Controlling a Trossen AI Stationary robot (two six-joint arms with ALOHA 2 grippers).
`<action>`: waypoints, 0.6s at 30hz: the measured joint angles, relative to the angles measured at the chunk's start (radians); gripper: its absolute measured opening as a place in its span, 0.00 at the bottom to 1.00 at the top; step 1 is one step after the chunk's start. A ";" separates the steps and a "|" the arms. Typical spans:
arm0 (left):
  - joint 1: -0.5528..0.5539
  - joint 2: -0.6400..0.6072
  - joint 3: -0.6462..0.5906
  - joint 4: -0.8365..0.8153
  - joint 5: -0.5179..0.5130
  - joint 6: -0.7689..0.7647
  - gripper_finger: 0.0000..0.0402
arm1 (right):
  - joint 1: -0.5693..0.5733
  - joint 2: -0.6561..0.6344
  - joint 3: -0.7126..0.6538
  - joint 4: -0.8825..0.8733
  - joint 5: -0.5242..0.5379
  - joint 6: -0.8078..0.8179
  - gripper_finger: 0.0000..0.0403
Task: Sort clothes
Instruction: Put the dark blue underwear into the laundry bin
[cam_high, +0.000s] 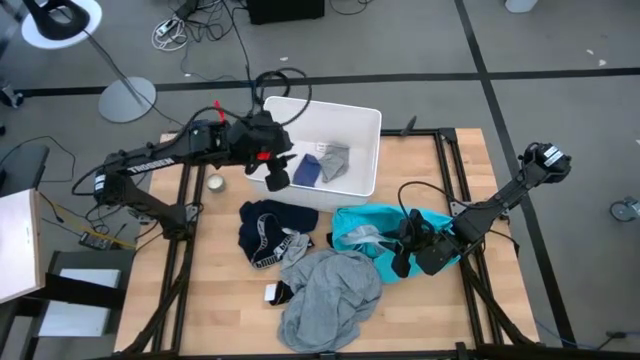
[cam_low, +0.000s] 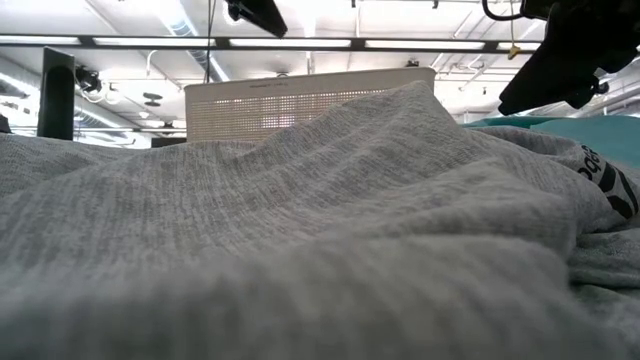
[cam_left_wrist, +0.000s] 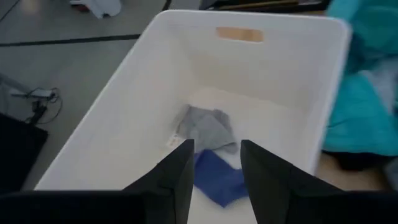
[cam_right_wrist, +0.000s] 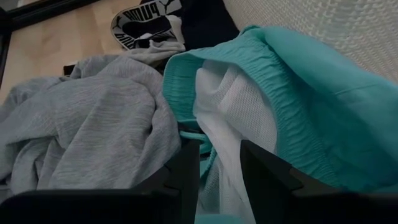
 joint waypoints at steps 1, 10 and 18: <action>-0.016 0.000 0.000 -0.008 0.000 -0.009 0.34 | 0.000 0.000 0.000 0.000 -0.003 0.000 0.29; -0.304 -0.048 -0.083 -0.093 -0.109 -0.213 0.34 | 0.000 0.000 0.000 -0.002 -0.025 -0.001 0.29; -0.501 -0.259 -0.541 0.193 -0.224 -0.454 0.34 | 0.000 0.000 0.000 -0.002 -0.025 -0.001 0.29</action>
